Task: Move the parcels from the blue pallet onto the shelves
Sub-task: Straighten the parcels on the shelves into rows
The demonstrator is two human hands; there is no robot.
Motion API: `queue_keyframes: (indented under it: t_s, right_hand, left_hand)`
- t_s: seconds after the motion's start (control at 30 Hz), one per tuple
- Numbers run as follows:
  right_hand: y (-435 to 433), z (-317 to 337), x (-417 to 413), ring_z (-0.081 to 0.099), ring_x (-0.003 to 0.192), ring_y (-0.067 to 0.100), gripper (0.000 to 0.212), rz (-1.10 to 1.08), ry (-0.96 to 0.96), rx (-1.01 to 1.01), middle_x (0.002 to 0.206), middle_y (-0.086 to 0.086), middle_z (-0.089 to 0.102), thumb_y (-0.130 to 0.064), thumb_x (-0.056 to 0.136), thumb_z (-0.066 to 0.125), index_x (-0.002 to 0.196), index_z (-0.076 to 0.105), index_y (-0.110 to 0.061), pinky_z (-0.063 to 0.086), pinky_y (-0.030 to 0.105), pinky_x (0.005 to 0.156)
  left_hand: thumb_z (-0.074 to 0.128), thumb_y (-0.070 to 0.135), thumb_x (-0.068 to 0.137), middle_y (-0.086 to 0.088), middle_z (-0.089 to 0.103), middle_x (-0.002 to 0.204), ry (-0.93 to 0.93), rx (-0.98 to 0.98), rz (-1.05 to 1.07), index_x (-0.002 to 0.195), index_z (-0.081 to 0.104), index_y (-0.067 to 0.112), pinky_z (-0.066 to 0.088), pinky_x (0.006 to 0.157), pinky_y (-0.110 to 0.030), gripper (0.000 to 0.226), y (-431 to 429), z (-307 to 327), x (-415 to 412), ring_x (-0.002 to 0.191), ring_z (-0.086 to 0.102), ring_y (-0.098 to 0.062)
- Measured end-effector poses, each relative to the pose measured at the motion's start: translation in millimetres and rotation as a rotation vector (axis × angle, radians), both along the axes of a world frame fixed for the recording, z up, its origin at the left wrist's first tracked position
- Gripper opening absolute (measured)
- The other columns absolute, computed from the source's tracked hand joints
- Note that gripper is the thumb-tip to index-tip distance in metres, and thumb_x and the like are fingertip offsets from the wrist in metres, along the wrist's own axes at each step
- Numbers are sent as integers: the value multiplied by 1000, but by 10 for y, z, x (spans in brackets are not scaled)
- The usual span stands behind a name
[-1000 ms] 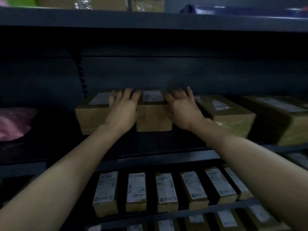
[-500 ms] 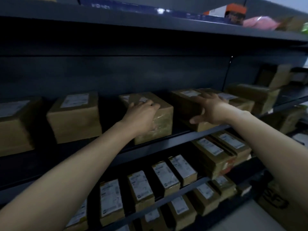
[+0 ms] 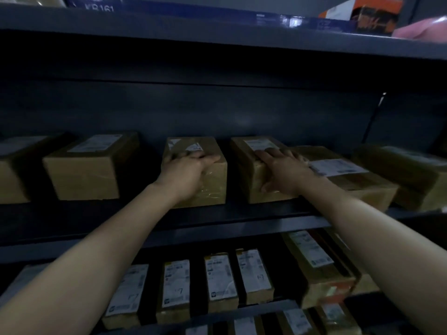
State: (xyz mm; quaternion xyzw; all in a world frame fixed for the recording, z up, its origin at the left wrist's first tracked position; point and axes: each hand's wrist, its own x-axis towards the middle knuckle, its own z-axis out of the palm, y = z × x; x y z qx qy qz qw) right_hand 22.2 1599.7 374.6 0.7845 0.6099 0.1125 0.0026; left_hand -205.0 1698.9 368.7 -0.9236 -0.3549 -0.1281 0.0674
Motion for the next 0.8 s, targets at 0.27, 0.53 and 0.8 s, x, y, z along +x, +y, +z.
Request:
queue_keyframes:
  t_s: [0.27, 0.53, 0.8]
  right_hand:
    - [440, -15, 11, 22, 140, 32, 91, -8, 15, 21, 154, 1, 25, -48, 78, 69, 149, 15, -32, 20, 50, 111]
    - [591, -64, 18, 24, 138, 35, 87, 25, -11, 66, 153, 6, 27, -48, 81, 67, 149, 19, -28, 16, 52, 112]
    - [295, -33, 2, 26, 140, 29, 75, 113, -67, 201, 152, 9, 31, -20, 89, 59, 151, 16, -22, 7, 47, 116]
  left_hand:
    - [59, 21, 88, 10, 21, 156, 16, -16, 59, 147, 17, 45, 10, 116, -44, 76, 179, 16, 3, 143, 18, -21]
    - [61, 22, 88, 11, 20, 156, 6, -47, 82, 146, 16, 47, 10, 115, -43, 77, 411, 0, 33, 143, 18, -19]
    - [55, 15, 88, -2, 27, 153, -71, 66, 75, 146, 27, 33, 18, 110, -46, 67, 247, 89, 283, 138, 27, -31]
